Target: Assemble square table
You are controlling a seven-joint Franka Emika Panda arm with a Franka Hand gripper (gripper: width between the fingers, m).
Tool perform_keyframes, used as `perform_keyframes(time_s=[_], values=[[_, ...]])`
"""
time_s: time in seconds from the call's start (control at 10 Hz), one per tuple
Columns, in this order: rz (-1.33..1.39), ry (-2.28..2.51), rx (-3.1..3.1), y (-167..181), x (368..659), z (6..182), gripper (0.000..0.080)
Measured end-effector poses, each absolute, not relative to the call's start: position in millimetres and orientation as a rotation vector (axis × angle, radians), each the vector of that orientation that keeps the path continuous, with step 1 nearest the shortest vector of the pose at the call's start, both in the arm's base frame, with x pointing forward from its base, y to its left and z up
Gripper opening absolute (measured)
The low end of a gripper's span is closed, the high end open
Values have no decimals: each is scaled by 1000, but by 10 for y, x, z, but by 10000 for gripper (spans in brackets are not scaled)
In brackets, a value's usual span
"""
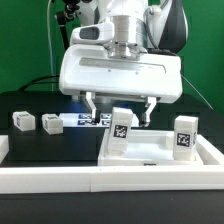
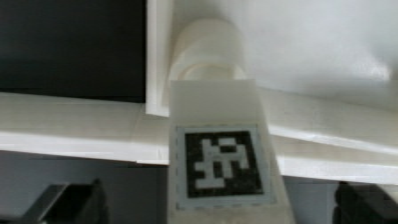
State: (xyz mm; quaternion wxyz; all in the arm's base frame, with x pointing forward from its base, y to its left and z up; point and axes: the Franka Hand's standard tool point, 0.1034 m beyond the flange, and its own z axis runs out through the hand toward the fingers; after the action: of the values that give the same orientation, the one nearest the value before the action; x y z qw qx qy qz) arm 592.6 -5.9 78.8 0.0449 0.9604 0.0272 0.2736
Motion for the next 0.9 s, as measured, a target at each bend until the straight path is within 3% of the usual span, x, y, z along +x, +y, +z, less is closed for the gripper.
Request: perform_keyframes(time_s=[0.6,0.9], values=[[788,68,2968,-118,5995,1100,649],[714,72,2998,-93,5951,1014,649]])
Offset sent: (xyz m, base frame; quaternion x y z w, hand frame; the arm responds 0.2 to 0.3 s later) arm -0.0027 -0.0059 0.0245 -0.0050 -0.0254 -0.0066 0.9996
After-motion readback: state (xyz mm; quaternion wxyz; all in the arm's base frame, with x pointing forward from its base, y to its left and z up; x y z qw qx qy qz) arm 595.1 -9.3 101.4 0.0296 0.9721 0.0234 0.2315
